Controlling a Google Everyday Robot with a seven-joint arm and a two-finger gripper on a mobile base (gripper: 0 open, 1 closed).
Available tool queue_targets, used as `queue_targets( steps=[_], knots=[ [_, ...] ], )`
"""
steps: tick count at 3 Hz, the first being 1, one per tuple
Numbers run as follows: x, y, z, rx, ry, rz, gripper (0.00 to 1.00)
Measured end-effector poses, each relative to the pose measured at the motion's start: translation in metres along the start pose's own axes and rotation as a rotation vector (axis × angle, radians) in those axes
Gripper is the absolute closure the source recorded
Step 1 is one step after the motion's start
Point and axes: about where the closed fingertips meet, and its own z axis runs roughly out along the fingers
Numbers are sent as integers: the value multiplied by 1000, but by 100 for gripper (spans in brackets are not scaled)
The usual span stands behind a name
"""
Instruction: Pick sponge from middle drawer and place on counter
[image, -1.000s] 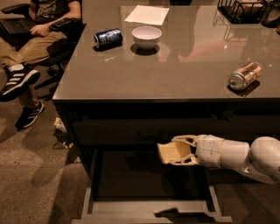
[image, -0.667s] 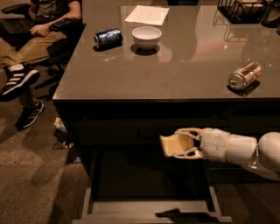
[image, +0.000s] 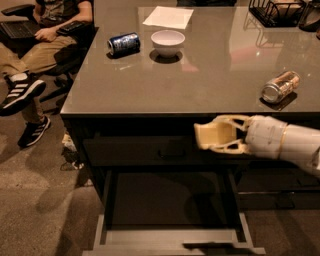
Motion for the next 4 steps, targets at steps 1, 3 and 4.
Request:
queue_targets(
  steps=[1,3,4],
  knots=[
    [-19,-45,4,29,-24,-66,100],
    [-62,-123,31,49,-93,-150,100],
    [-63,-163,56,52,-106,-135,100]
  ],
)
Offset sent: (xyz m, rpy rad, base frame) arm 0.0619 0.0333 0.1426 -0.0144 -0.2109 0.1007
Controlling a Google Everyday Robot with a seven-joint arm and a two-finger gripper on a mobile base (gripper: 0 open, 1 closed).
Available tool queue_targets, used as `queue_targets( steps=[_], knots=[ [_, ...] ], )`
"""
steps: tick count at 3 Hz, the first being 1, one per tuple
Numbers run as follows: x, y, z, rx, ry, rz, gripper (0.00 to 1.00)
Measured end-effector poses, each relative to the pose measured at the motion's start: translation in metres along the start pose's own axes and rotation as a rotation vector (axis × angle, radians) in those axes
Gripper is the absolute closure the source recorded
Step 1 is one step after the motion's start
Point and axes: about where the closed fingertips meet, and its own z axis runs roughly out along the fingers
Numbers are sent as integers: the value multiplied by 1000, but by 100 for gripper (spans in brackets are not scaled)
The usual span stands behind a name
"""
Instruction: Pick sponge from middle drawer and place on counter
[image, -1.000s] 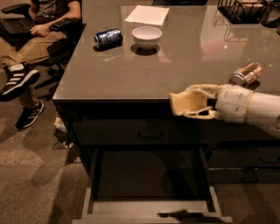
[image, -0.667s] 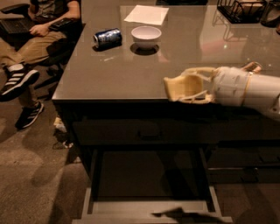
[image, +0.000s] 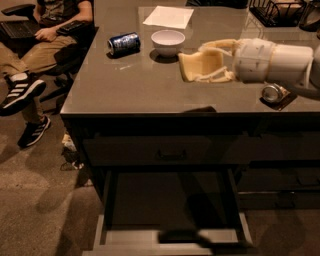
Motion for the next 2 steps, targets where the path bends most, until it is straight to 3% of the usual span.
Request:
queue_targets(
  steps=[2],
  knots=[
    [30,-22,41,-21,13,63,100]
  ],
)
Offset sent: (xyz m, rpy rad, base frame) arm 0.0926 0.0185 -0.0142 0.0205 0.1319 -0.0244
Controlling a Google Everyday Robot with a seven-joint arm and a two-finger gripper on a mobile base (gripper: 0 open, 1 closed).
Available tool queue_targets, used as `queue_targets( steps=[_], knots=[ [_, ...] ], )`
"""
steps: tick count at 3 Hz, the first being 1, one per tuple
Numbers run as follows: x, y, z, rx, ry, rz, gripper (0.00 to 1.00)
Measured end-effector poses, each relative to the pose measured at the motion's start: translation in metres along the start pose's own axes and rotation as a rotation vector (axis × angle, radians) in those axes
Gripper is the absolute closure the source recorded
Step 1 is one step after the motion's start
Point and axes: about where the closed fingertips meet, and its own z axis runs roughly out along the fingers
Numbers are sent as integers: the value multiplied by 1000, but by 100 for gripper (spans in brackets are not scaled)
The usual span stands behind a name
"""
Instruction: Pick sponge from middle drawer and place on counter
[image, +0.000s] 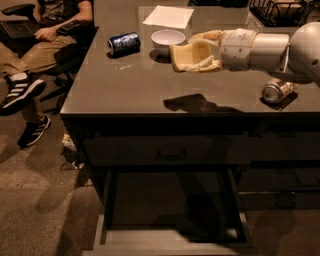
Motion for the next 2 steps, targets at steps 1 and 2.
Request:
queue_targets(
  steps=[1,2],
  knots=[
    [34,6,29,-42,22,75,79],
    [57,17,42,-61,31,114,56]
  ],
)
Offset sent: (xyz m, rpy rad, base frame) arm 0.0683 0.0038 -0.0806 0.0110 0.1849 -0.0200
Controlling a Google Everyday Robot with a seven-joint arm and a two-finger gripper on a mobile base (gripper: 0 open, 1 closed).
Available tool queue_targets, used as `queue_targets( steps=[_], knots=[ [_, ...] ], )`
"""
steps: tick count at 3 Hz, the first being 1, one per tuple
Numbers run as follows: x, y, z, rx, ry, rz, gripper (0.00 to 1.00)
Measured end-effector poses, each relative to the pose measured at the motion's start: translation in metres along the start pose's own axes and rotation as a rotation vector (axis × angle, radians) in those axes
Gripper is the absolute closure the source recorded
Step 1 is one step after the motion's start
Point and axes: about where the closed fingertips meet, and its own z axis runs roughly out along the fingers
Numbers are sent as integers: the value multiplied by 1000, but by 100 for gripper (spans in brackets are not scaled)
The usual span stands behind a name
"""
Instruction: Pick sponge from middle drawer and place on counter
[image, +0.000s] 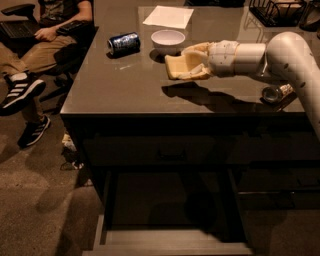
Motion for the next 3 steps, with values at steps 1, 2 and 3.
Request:
queue_targets(
  steps=[1,2,3],
  knots=[
    [15,7,6,-1,12,6,24],
    [3,-4,-6,16,33,-41,0],
    [2,-4,-6,16,33,-41,0]
  ],
)
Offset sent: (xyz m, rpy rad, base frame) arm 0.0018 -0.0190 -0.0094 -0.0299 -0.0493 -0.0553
